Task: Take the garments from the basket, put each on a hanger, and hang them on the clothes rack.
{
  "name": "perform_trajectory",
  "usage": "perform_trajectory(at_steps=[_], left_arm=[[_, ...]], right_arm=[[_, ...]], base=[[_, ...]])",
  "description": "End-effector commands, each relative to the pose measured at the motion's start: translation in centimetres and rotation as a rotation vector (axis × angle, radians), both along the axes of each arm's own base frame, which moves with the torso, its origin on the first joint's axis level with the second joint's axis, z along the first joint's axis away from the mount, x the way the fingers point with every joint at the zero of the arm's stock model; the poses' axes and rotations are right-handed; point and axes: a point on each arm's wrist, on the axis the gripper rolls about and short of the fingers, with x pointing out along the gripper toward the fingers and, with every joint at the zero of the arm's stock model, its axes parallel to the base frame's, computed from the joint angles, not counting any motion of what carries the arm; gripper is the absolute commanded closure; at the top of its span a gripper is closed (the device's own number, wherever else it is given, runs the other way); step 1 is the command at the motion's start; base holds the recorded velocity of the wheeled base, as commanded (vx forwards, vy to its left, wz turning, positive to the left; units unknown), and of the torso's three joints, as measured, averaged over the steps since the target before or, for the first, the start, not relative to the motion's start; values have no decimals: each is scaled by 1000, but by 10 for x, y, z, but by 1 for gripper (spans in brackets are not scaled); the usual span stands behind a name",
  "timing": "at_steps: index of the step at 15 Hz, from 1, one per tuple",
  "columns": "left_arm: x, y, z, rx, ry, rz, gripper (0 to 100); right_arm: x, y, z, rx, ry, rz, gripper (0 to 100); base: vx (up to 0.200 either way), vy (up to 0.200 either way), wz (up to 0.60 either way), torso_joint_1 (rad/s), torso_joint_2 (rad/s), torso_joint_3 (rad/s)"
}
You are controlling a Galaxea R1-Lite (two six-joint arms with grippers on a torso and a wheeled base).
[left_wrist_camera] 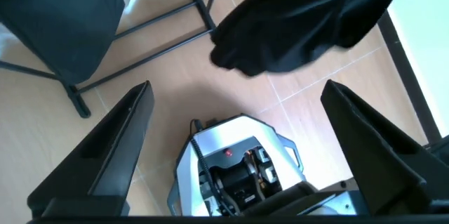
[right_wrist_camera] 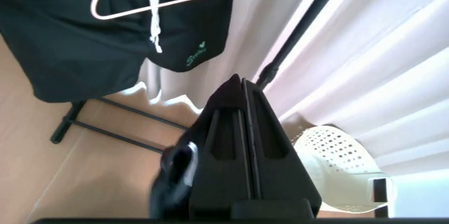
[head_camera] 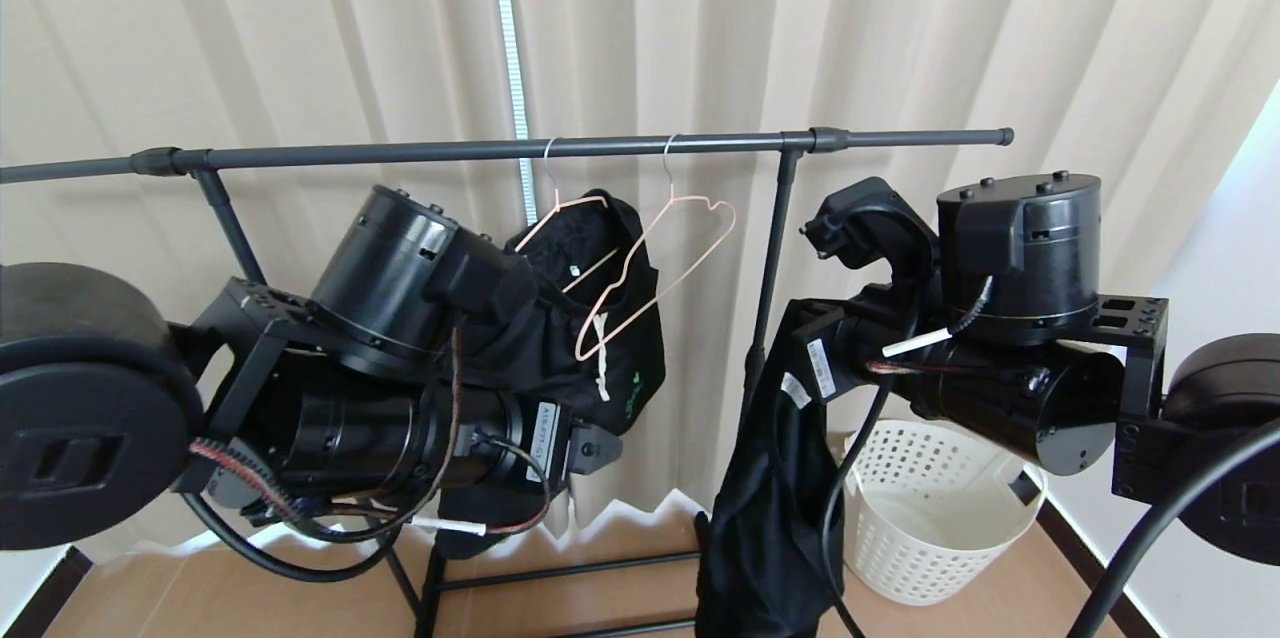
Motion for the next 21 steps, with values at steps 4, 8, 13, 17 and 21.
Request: perform_trajectory(at_steps=[4, 8, 13, 17, 21], left_arm=[[-19, 16, -9, -7, -123, -54, 0], [-17, 15, -13, 0, -157, -56, 0], [-16, 14, -14, 0, -157, -60, 0], [-17, 14, -16, 5, -154, -65, 0], [-13, 10, -21, 23, -143, -70, 0]], right_arm=[[-2, -4, 1, -6, -3, -5, 100], [-2, -10, 4, -12, -14, -14, 100], [-2, -10, 5, -10, -17, -16, 100], [-3, -11, 6, -9, -19, -15, 100], [2, -15, 4, -31, -17, -29, 100]], base=[[0, 0, 0, 0, 0, 0], [0, 0, 0, 0, 0, 0], [0, 0, 0, 0, 0, 0], [0, 0, 0, 0, 0, 0], [50, 0, 0, 1, 1, -1]])
